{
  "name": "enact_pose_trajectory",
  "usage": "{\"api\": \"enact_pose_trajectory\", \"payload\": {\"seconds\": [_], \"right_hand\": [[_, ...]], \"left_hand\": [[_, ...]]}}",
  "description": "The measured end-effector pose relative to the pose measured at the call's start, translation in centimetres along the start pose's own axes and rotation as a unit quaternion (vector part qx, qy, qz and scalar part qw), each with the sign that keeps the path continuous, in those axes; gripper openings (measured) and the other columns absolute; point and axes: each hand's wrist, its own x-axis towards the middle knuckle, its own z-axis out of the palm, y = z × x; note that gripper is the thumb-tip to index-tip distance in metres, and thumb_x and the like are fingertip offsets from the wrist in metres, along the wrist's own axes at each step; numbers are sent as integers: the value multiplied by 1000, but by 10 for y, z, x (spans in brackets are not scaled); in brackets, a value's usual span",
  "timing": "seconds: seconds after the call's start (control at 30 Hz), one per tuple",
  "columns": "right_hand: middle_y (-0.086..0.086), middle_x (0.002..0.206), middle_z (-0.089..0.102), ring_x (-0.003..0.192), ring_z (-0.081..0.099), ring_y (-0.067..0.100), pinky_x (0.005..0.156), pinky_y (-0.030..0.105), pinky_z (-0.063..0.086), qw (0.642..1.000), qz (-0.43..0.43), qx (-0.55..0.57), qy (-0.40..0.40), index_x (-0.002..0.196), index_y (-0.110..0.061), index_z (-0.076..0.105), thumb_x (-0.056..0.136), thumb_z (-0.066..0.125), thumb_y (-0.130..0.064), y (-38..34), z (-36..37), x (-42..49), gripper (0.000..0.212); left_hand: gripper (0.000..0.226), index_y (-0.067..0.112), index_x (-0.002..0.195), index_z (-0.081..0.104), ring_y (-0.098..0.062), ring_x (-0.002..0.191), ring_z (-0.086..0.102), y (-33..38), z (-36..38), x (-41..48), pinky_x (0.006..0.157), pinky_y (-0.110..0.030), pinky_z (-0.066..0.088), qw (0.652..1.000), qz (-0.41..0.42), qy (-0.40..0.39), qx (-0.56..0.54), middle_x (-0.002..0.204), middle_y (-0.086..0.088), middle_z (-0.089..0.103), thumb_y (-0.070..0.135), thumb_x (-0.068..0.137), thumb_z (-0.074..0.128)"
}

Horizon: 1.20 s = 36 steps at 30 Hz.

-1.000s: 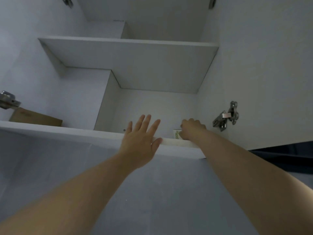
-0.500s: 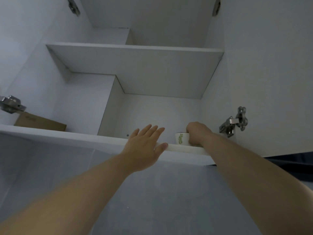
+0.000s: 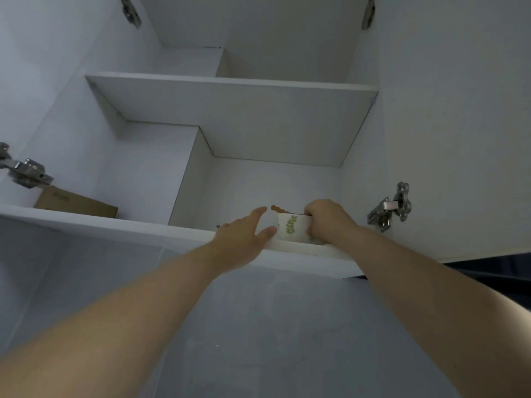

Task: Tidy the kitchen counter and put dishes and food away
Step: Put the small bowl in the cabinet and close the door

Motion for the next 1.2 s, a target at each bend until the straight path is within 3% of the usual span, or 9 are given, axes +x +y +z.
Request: {"api": "enact_pose_trajectory", "payload": {"seconds": [0.2,0.33,0.43,0.6,0.77,0.87,1.0,1.1,1.2], "right_hand": [[9,99,62,85,54,22,69,27,40,999,-29,32,30,98,-6,66,79,66,-6,-14,-26,-10,19],[10,101,62,94,57,26,71,27,40,997,-46,35,50,99,-6,66,80,66,-6,-26,-46,-15,19],[10,101,63,92,56,24,70,27,37,994,-53,51,75,98,-7,67,81,65,-7,-32,-59,-18,16],[12,102,64,94,58,27,69,26,37,991,-67,69,90,100,-5,67,82,65,-6,-40,-84,-28,19],[10,99,64,88,56,24,68,28,37,989,-92,62,102,99,-6,67,81,64,-7,-50,-97,-46,18],[9,98,64,83,53,21,68,28,38,986,-108,77,102,96,-6,66,81,65,-7,-56,-100,-57,16],[7,96,62,88,55,22,74,31,44,982,-119,114,93,95,-7,67,80,68,-9,-68,-101,-73,16],[4,92,61,85,53,20,72,28,39,979,-130,127,90,95,-9,67,80,69,-12,-78,-105,-82,16],[1,88,57,85,53,19,72,27,39,975,-144,136,97,95,-9,66,80,68,-13,-86,-111,-90,16]], "left_hand": [[58,21,150,17,-28,134,37,18,-29,7,109,-37,32,966,-112,-2,-232,151,-10,31,37,100,41],[56,14,147,27,-23,127,43,26,-42,7,101,-38,38,907,-169,8,-384,144,-9,39,35,98,46],[55,13,145,30,-29,129,44,34,-52,2,99,-43,42,862,-189,-1,-471,147,-11,36,34,98,49],[54,15,145,30,-37,122,49,46,-65,-6,91,-53,48,820,-225,12,-526,146,-14,32,35,98,49],[54,18,141,31,-45,109,56,59,-70,-19,79,-54,50,776,-262,17,-573,129,-18,39,41,96,50],[59,16,142,30,-48,107,57,64,-73,-29,78,-55,50,771,-279,12,-572,134,-23,40,46,94,49],[58,13,137,39,-47,102,59,62,-81,-40,75,-54,52,769,-310,19,-559,116,-23,50,49,93,51],[60,9,131,45,-47,94,62,57,-92,-48,74,-54,52,762,-335,12,-554,120,-27,51,51,88,56],[54,7,119,48,-42,88,63,56,-100,-56,70,-52,55,758,-344,23,-554,99,-23,54,46,86,63]]}}
